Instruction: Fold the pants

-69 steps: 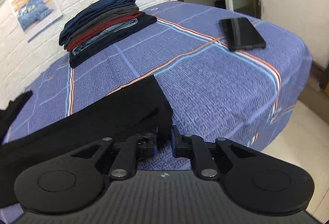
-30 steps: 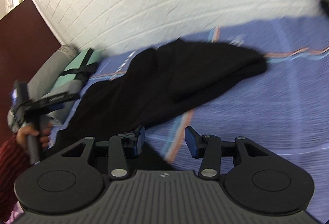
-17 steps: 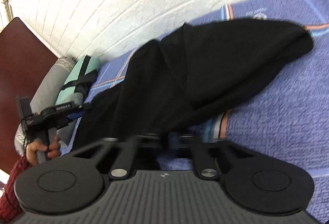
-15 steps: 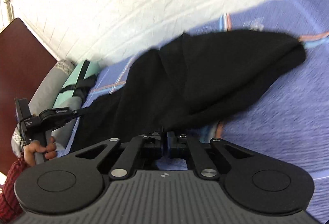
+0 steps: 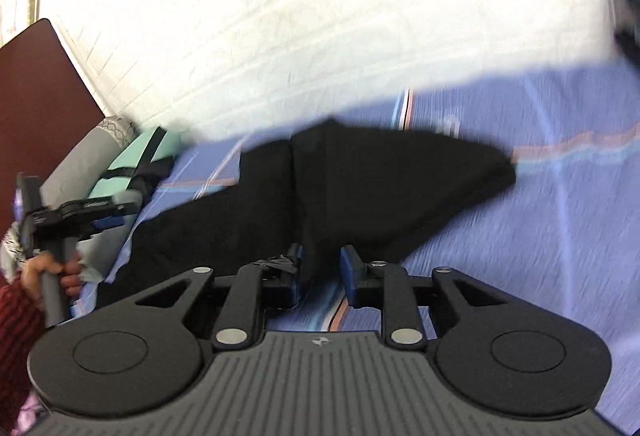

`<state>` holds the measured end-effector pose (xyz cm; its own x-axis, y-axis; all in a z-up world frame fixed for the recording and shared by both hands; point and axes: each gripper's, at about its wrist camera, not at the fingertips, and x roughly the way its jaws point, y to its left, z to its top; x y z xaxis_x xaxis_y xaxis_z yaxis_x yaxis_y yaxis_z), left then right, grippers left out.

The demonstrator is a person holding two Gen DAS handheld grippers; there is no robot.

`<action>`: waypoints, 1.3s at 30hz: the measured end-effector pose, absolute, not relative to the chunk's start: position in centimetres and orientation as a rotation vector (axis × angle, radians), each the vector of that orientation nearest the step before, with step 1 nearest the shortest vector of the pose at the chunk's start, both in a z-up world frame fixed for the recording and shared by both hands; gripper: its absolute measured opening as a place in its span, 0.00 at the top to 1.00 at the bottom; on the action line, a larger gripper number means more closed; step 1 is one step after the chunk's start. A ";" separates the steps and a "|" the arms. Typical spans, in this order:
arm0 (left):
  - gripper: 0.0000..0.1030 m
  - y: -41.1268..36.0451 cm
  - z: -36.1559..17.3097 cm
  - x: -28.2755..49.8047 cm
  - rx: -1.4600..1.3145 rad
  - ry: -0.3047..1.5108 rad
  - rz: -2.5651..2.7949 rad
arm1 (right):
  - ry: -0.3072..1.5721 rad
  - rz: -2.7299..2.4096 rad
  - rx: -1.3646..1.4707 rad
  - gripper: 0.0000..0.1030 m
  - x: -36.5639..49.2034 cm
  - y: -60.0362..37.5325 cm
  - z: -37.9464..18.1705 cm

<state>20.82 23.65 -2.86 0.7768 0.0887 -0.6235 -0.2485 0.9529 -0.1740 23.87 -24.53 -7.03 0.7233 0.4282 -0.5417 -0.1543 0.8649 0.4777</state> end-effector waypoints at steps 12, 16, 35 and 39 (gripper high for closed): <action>0.51 12.7 -3.7 21.7 -0.139 0.737 -0.140 | 0.699 0.366 0.187 0.27 39.0 -20.3 -6.7; 0.53 11.4 -5.3 23.2 -0.125 0.767 -0.168 | 0.721 0.378 0.167 0.24 43.4 -18.7 -8.0; 0.68 6.6 -7.2 24.9 -0.074 0.815 -0.201 | 0.607 0.106 0.237 0.96 40.1 -28.9 -2.0; 0.68 6.1 -6.6 24.1 -0.076 0.806 -0.190 | 0.563 -0.055 0.197 0.96 35.7 -34.2 1.5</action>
